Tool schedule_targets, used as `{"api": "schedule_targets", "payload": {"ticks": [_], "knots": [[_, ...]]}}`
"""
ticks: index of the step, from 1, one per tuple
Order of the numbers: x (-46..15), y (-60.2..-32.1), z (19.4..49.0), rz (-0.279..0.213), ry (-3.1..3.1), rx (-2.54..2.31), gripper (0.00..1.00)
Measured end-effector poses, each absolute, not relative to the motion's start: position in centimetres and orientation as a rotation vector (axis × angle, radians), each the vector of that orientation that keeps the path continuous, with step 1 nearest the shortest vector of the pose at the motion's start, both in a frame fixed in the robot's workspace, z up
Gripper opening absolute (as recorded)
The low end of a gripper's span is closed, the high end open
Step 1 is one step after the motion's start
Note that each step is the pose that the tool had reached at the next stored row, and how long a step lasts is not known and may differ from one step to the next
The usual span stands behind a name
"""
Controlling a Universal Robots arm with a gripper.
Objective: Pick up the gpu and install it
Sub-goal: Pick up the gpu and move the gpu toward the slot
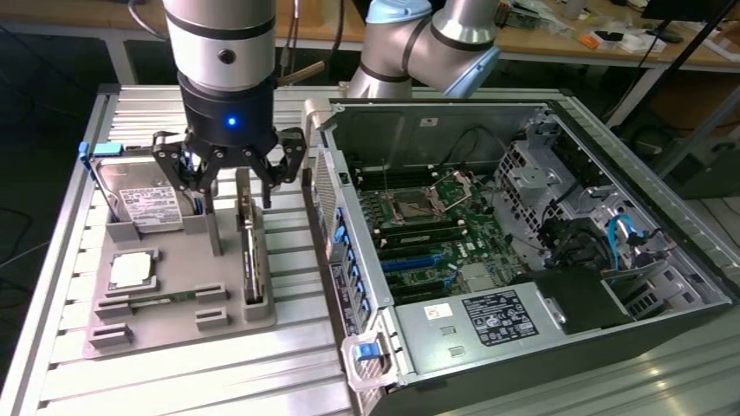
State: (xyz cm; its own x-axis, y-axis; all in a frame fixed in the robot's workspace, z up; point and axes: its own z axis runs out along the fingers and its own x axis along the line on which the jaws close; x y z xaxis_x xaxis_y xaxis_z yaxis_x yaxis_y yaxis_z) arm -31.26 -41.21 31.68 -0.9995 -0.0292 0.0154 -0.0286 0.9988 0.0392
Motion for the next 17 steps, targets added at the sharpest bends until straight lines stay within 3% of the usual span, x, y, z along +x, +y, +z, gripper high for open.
{"api": "schedule_targets", "payload": {"ticks": [17], "knots": [[-31.2,-41.7,28.8,-0.061,-3.122,0.092,0.66]]}}
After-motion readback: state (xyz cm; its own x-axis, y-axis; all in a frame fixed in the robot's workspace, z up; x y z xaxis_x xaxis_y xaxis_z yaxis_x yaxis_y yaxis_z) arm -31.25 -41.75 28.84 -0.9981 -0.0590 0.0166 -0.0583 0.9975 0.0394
